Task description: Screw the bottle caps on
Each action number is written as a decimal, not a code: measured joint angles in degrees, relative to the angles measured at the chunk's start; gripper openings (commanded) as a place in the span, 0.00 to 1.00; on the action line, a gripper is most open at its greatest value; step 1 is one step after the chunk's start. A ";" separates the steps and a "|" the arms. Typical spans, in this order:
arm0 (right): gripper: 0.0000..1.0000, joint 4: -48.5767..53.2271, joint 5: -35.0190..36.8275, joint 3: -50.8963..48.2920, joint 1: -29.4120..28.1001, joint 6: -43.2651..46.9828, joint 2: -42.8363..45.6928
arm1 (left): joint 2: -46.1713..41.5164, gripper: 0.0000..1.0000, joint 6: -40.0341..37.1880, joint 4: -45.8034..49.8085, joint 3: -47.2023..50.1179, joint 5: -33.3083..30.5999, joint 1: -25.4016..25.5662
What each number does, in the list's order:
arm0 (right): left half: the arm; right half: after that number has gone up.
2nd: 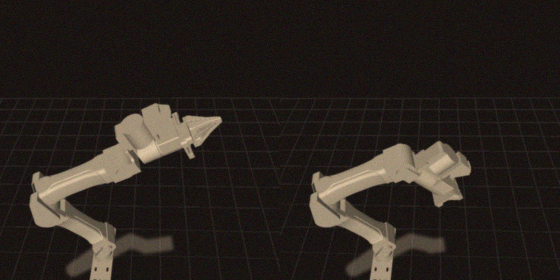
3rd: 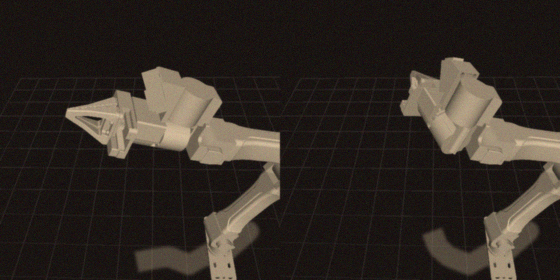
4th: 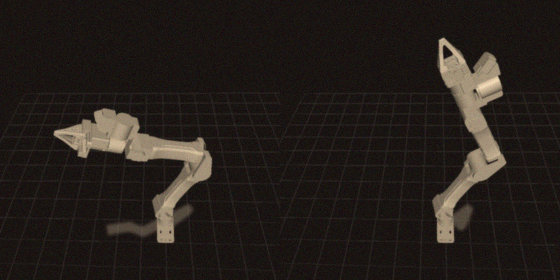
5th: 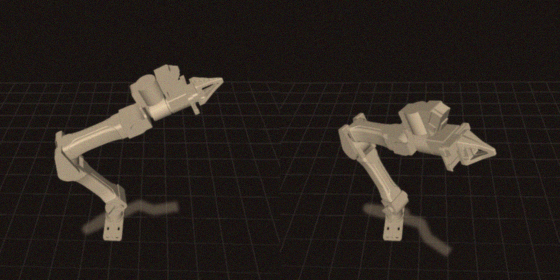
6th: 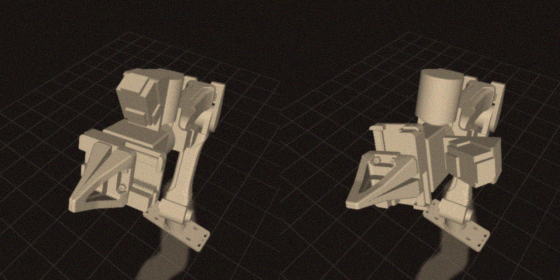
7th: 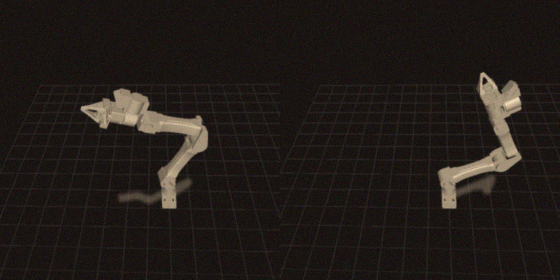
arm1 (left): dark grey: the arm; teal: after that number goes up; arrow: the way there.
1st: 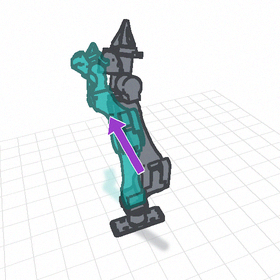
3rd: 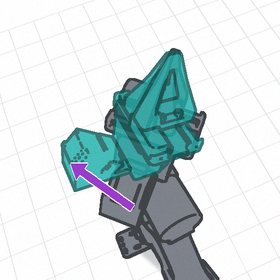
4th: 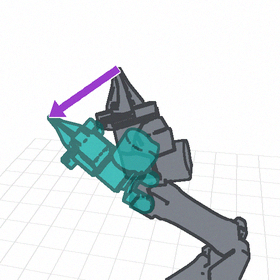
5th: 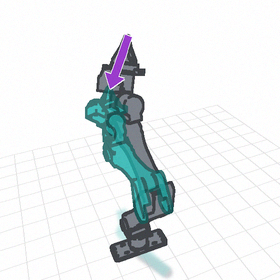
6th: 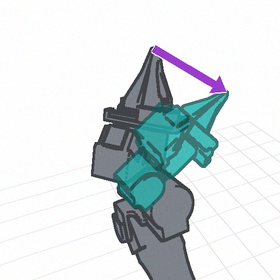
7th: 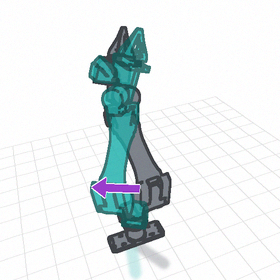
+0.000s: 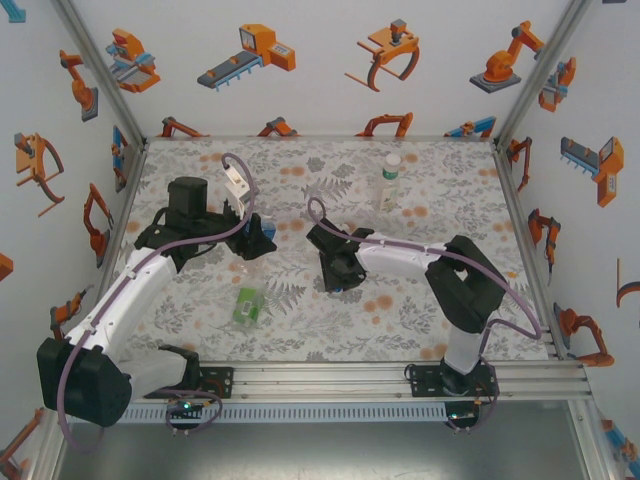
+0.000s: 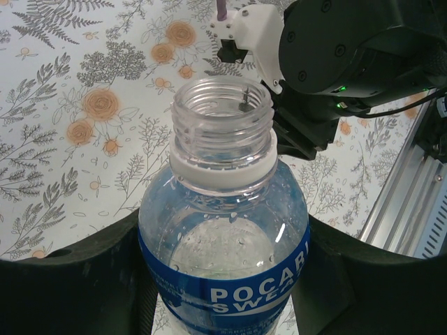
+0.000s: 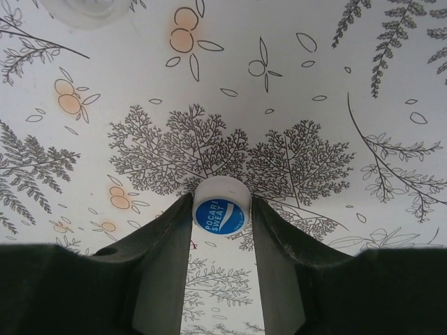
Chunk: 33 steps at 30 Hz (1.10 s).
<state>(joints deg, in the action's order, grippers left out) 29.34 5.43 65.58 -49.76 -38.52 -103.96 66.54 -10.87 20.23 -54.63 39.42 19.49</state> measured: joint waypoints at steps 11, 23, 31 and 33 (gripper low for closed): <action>0.30 0.04 0.20 0.13 -0.02 0.02 -0.07 | 0.42 0.04 0.00 0.00 0.00 0.00 0.00; 0.25 -4.15 1.57 -4.13 -0.02 11.13 15.67 | 0.90 0.03 -0.72 -0.04 0.00 1.57 1.31; 0.25 -6.51 -2.23 -4.04 -0.15 26.27 28.02 | 0.92 0.01 -4.70 0.13 -0.04 4.57 4.50; 0.25 -6.32 -4.11 -3.61 -0.17 29.70 30.32 | 0.92 0.00 -6.38 1.46 -0.72 4.63 5.55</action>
<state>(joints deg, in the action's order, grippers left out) 23.03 1.32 61.98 -49.93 -8.82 -73.65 67.46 -17.26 21.69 -55.35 44.05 25.04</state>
